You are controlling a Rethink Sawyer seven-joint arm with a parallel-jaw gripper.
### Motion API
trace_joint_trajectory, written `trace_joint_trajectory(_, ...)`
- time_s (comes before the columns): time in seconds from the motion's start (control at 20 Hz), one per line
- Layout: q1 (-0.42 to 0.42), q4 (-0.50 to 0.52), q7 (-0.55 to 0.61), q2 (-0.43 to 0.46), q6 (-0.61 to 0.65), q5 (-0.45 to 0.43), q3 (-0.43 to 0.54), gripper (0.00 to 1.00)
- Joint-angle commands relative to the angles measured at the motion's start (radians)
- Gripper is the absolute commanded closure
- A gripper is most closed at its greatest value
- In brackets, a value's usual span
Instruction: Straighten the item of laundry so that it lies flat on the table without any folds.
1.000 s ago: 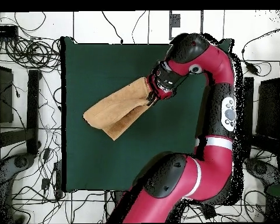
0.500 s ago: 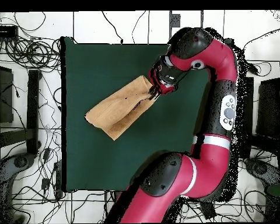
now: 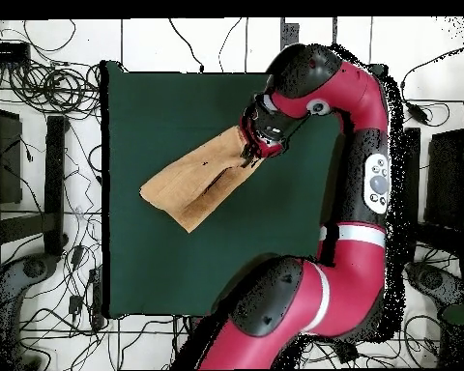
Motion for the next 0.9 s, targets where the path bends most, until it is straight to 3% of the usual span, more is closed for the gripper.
trace_joint_trajectory(0.05, -0.073, 0.733, -0.333, -0.351, -0.353, -0.003, -0.112, 1.0)
trace_joint_trajectory(0.35, -0.243, 1.063, -0.614, -0.513, -0.506, -0.168, -0.046, 1.0)
trace_joint_trajectory(0.55, -0.379, 1.164, -0.835, -0.576, -0.525, -0.329, 0.001, 1.0)
trace_joint_trajectory(0.9, -0.625, 1.251, -1.169, -0.619, -0.688, -0.542, 0.073, 1.0)
